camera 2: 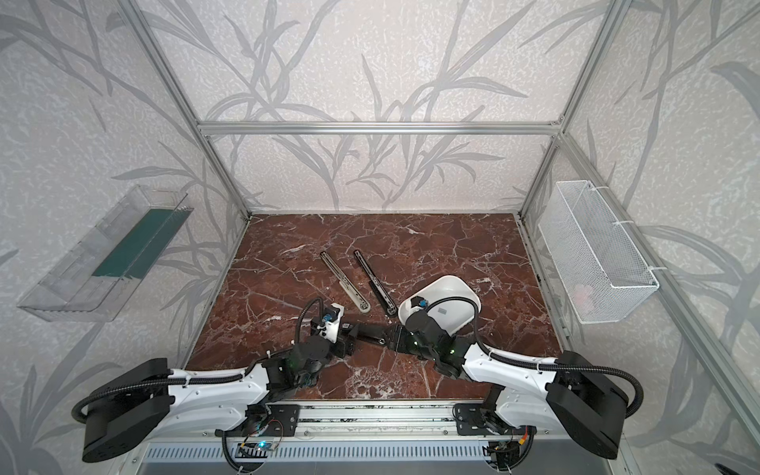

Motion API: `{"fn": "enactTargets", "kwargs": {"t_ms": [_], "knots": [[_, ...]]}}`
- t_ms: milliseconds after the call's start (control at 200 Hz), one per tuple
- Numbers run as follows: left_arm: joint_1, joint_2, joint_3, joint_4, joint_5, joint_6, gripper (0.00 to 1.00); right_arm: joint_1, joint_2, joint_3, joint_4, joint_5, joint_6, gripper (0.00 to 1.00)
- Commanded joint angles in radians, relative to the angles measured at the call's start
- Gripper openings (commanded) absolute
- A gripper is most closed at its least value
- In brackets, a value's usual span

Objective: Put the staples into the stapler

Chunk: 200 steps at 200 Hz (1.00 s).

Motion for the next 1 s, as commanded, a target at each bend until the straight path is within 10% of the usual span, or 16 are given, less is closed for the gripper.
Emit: {"fn": "enactTargets", "kwargs": {"t_ms": [0,305,995], "knots": [[0.013,-0.077,0.024,-0.180,-0.067,-0.244,0.87,-0.002,0.053,-0.020,0.168,-0.023,0.095,0.62],[0.068,-0.118,0.012,-0.310,-0.048,-0.436,0.87,-0.001,0.177,-0.033,0.314,-0.024,0.106,0.63],[0.111,0.124,0.095,-0.178,0.049,-0.388,0.86,-0.001,0.363,-0.022,0.468,-0.049,0.116,0.65]]}}
